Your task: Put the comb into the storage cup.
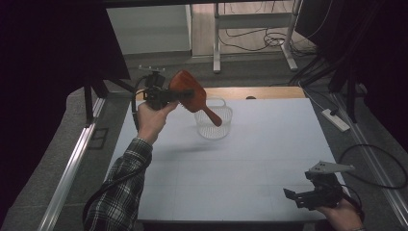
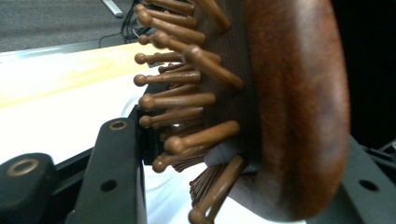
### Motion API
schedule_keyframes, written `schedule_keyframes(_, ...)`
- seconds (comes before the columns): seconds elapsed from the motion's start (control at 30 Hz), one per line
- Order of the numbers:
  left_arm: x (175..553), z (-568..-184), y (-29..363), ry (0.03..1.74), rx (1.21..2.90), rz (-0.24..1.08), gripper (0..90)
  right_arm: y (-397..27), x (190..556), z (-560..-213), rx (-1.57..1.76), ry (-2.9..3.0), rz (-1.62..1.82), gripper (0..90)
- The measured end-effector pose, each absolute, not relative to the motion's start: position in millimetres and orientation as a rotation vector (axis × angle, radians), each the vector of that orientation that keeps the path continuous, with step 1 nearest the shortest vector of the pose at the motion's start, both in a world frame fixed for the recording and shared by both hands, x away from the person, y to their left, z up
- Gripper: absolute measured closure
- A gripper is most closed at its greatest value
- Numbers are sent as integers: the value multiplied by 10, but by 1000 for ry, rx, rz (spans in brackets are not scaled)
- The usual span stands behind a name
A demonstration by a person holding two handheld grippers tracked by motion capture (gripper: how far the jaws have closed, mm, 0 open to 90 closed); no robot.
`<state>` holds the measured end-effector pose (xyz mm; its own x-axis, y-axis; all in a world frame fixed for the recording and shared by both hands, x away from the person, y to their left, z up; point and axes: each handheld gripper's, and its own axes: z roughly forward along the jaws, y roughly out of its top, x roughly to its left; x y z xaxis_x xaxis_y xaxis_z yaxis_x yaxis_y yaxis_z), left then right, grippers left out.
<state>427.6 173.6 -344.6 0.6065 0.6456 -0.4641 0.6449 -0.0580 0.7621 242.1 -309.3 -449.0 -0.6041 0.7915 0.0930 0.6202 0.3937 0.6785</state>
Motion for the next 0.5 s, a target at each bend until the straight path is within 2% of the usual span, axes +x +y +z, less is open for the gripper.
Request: schedule_keyframes(0.5,4448,-3436,1638,1090,1746,46,512,-3079,2423,-4498,1235,2422,988,0)
